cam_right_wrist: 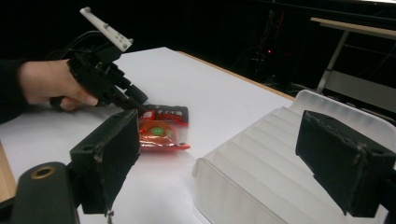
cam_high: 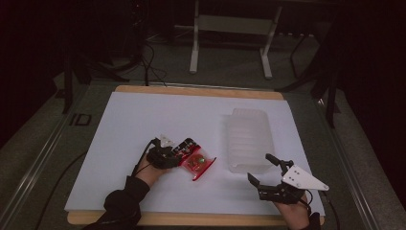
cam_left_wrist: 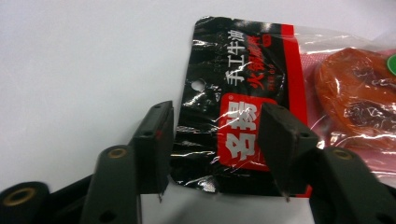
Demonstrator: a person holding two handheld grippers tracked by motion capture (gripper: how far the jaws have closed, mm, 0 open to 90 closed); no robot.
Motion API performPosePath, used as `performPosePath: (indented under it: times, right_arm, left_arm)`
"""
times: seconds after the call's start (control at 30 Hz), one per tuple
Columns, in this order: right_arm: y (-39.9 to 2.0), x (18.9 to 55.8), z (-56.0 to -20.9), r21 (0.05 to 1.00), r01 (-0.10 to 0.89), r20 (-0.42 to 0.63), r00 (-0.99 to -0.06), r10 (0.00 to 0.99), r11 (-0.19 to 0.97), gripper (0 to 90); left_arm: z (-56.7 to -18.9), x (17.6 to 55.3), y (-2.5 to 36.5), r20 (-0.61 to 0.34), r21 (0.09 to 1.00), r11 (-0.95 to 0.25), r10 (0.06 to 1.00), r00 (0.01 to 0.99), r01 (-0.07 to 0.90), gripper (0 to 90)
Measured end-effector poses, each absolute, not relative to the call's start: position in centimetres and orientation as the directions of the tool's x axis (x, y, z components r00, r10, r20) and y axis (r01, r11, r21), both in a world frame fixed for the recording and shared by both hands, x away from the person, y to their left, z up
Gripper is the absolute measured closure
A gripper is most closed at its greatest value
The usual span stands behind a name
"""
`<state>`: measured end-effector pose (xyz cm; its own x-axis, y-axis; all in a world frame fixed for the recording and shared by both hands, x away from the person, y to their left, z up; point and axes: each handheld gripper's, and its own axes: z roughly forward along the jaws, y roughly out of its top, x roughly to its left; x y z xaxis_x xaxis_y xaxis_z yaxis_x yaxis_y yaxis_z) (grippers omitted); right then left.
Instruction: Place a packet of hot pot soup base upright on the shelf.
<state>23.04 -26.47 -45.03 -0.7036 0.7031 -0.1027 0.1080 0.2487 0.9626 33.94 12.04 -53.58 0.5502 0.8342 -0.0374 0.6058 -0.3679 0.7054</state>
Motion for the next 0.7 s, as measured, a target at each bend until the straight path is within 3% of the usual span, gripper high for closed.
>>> performPosePath:
  times: [0.1,0.23,0.37,0.4,0.43,0.5,0.7]
  right_arm:
    - [-26.5,23.2,-45.1,0.962,0.116,-0.096,-0.705,0.702,0.248,13.7]
    - [-26.3,23.0,-45.1,0.960,0.109,-0.106,-0.709,0.698,0.256,13.7]
    - [-26.1,23.1,-45.0,0.960,0.104,-0.111,-0.709,0.696,0.258,13.7]
    - [-26.1,23.1,-45.0,0.960,0.104,-0.110,-0.710,0.696,0.258,13.7]
    - [-26.1,23.1,-45.0,0.961,0.106,-0.108,-0.712,0.694,0.257,13.7]
    - [-26.1,23.1,-45.0,0.960,0.104,-0.111,-0.710,0.695,0.259,13.7]
    - [-26.2,23.1,-45.1,0.960,0.110,-0.104,-0.711,0.696,0.256,13.8]
  left_arm:
    - [-53.6,33.7,11.5,-0.021,0.703,-0.363,0.849,0.528,0.612,42.3]
    - [-53.4,33.6,11.3,0.002,0.691,-0.389,0.843,0.538,0.609,49.4]
    - [-53.6,33.3,11.3,0.062,0.710,-0.398,0.857,0.512,0.580,72.8]
    - [-53.7,33.1,11.0,0.084,0.714,-0.418,0.848,0.523,0.562,83.9]
    - [-53.7,32.8,10.4,0.149,0.707,-0.460,0.839,0.523,0.537,88.7]
    - [-53.7,32.6,9.7,0.238,0.680,-0.536,0.807,0.541,0.500,89.4]
    - [-53.7,32.8,10.9,0.186,0.727,-0.502,0.801,0.569,0.469,89.8]
